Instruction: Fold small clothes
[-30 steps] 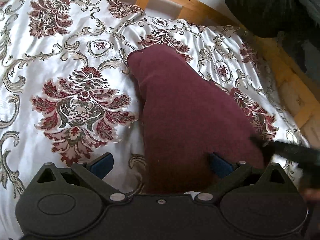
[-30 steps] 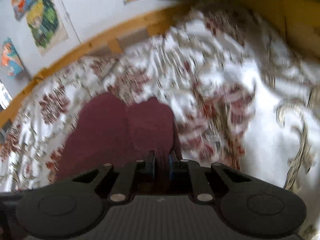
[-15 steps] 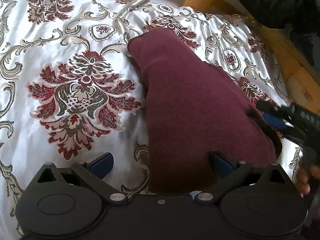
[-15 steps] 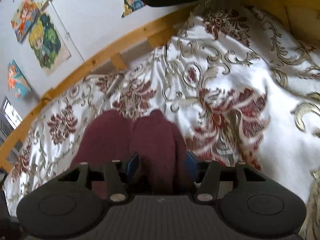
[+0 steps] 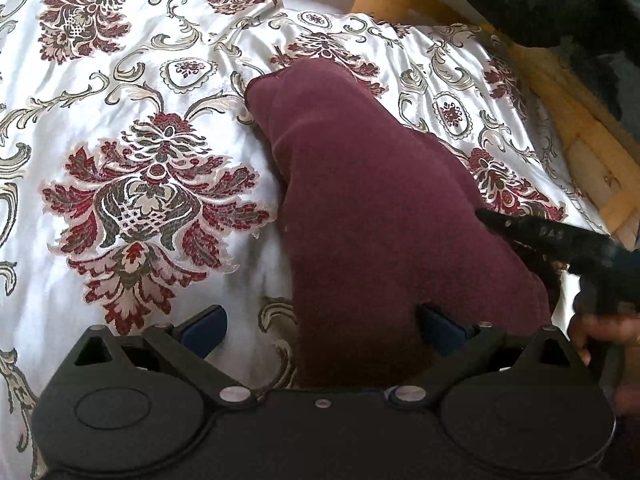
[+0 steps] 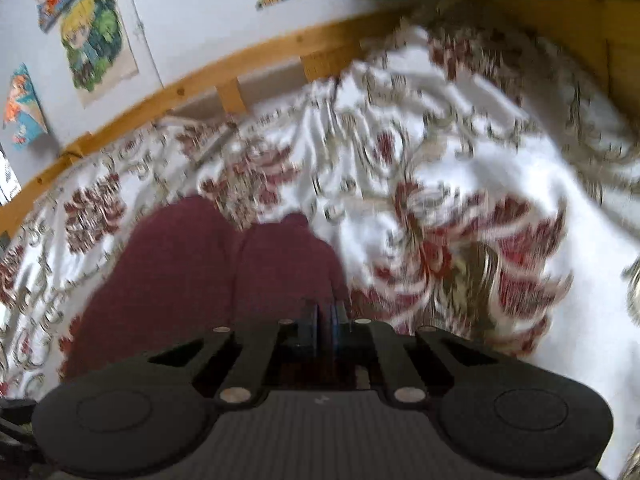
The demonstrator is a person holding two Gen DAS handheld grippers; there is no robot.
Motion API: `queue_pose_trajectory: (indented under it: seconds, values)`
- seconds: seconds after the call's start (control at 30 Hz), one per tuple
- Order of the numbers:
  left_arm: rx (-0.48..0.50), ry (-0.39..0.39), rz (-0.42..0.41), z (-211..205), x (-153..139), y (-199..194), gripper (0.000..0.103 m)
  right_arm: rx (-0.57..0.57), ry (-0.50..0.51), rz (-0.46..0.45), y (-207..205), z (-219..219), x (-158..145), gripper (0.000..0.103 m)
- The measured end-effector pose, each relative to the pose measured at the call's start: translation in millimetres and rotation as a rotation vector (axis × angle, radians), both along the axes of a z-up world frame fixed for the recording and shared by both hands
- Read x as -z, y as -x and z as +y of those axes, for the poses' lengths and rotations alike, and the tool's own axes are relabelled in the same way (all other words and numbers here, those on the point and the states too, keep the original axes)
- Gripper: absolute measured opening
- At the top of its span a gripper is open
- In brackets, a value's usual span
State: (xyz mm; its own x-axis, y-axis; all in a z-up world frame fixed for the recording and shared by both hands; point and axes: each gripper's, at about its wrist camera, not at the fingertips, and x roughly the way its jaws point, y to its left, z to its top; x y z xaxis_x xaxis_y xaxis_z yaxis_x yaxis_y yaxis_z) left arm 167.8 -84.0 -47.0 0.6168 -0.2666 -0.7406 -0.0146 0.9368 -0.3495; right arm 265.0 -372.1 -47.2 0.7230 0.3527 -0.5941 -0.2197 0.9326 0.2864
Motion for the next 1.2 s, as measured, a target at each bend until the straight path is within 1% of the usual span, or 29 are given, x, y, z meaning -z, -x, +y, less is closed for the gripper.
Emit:
queue_pose_trajectory:
  seconds: [0.1,0.27,0.43,0.5,0.53,0.6,0.63,0.7,0.77,0.8,0.83,0.87,0.9,0.93,0.97,1.0,1.03,1.07,1.1,1.13,1.17,1.2]
  values:
    - [0.0,0.0,0.001,0.5,0.1,0.3,0.102,0.008,-0.034,0.01,0.2,-4.0,0.9,0.009]
    - [-0.002,-0.003,0.004,0.6,-0.3,0.4,0.102,0.023,-0.04,0.021,-0.6,-7.5,2.6,0.021]
    - [0.019,-0.009,-0.001,2.5,-5.3,-1.7,0.102,0.028,-0.037,0.024,-1.3,-7.1,3.1,0.024]
    - [0.027,0.013,-0.029,7.6,-11.7,-2.7,0.102,0.029,-0.037,0.025,-1.8,-7.9,3.7,0.025]
    - [0.023,0.033,-0.057,11.5,-15.6,-2.3,0.102,0.03,-0.038,0.025,-1.8,-7.9,3.8,0.027]
    - [0.011,0.07,-0.106,18.5,-21.8,-3.8,0.102,0.031,-0.044,0.028,-3.0,-8.9,5.1,0.028]
    - [0.011,0.082,-0.111,21.3,-22.5,-8.0,0.102,0.032,-0.047,0.029,-3.3,-9.1,5.7,0.029]
    - [0.015,0.087,-0.086,22.2,-18.2,-18.2,0.102,0.031,-0.058,0.028,-4.0,-9.9,6.9,0.032]
    - [0.033,0.102,-0.033,24.0,-6.0,-30.8,0.101,0.035,-0.1,0.031,-4.4,-14.3,8.7,0.035]
    - [0.038,0.129,0.002,26.1,-0.6,-36.3,0.099,0.038,-0.134,0.042,-5.4,-17.6,10.3,0.037]
    - [0.035,0.174,0.033,29.8,4.3,-40.3,0.096,0.04,-0.171,0.055,-6.8,-21.1,12.2,0.042]
    - [0.021,0.247,0.066,34.6,8.5,-43.7,0.087,0.038,-0.225,0.073,-8.7,-25.8,15.1,0.05]
    - [0.011,0.31,0.092,37.8,11.3,-45.9,0.071,0.037,-0.269,0.086,-10.2,-29.4,17.0,0.055]
    - [0.005,0.362,0.12,39.4,13.1,-47.9,0.062,0.038,-0.308,0.095,-11.1,-32.5,18.8,0.06]
    - [-0.006,0.387,0.144,39.8,13.0,-49.4,0.055,0.039,-0.33,0.101,-12.0,-34.0,20.0,0.061]
    - [-0.02,0.381,0.159,38.8,10.7,-50.0,0.047,0.032,-0.335,0.108,-12.7,-33.4,20.7,0.061]
    - [-0.027,0.377,0.17,37.2,7.3,-50.6,0.044,0.022,-0.331,0.117,-13.3,-31.4,21.4,0.058]
    - [-0.038,0.379,0.184,36.6,2.6,-50.4,0.04,0.008,-0.321,0.129,-13.6,-27.8,22.2,0.048]
    - [-0.052,0.389,0.202,36.6,-1.9,-50.3,0.037,-0.005,-0.302,0.139,-13.3,-23.2,21.8,0.041]
    - [-0.062,0.409,0.221,38.6,-6.7,-49.4,0.036,-0.016,-0.293,0.145,-12.0,-19.1,19.5,0.032]
    - [-0.068,0.428,0.247,42.9,-12.5,-47.7,0.036,-0.031,-0.292,0.153,-10.2,-16.0,16.1,0.026]
    - [-0.074,0.437,0.274,48.1,-16.8,-45.6,0.036,-0.051,-0.292,0.165,-7.5,-12.9,11.7,0.024]
